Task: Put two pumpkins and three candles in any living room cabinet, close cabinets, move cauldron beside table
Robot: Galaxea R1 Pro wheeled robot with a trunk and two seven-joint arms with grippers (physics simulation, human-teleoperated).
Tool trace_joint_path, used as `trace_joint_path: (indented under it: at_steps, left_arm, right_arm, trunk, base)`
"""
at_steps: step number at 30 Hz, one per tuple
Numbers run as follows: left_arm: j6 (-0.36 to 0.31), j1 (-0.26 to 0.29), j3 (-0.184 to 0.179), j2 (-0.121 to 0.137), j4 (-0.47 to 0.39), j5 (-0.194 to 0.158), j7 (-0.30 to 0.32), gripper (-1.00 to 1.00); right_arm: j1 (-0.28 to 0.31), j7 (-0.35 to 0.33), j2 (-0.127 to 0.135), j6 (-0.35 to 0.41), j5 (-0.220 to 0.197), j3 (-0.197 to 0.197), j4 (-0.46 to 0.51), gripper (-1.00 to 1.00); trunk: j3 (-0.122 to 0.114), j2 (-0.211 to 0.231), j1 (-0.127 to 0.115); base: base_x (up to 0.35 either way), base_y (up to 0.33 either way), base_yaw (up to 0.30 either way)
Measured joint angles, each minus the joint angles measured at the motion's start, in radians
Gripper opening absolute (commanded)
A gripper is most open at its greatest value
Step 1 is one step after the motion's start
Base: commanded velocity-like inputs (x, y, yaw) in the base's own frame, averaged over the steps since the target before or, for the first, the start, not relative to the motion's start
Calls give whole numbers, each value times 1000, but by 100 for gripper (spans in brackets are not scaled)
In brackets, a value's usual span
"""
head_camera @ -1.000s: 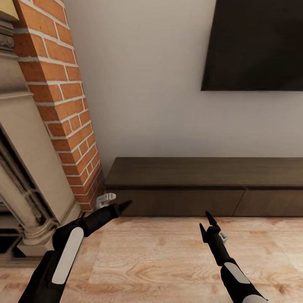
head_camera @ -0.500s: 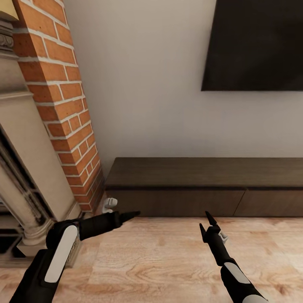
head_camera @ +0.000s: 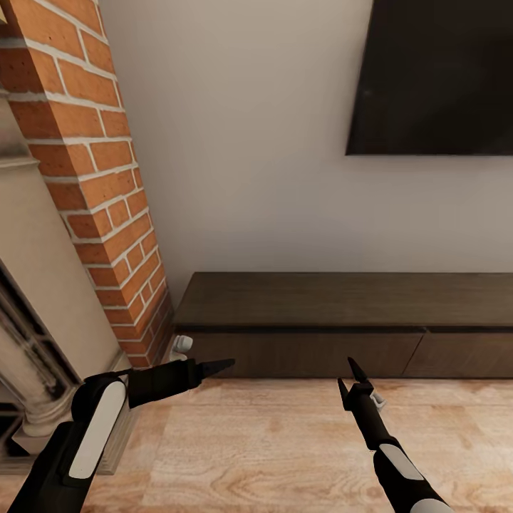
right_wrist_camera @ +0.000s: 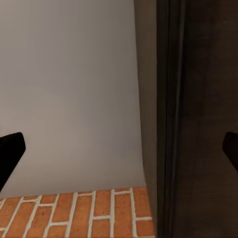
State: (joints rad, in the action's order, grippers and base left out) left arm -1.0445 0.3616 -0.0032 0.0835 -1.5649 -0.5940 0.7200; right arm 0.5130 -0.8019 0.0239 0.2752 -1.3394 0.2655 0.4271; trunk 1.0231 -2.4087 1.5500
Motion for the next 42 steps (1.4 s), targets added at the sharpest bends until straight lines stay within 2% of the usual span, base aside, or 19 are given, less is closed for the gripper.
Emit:
trace_joint_path:
  at_steps: [18, 42]
  left_arm:
    - [0, -1, 0, 0, 0, 0, 2, 100]
    - [0, -2, 0, 0, 1, -1, 7, 100]
  right_arm:
    - [-1, 0, 1, -1, 0, 3, -4, 100]
    - [-1, 0, 1, -1, 0, 6, -10, 100]
  trunk:
    - [0, 0, 0]
    - [0, 0, 0]
  base:
    - [135, -80, 0]
    - [114, 74, 0]
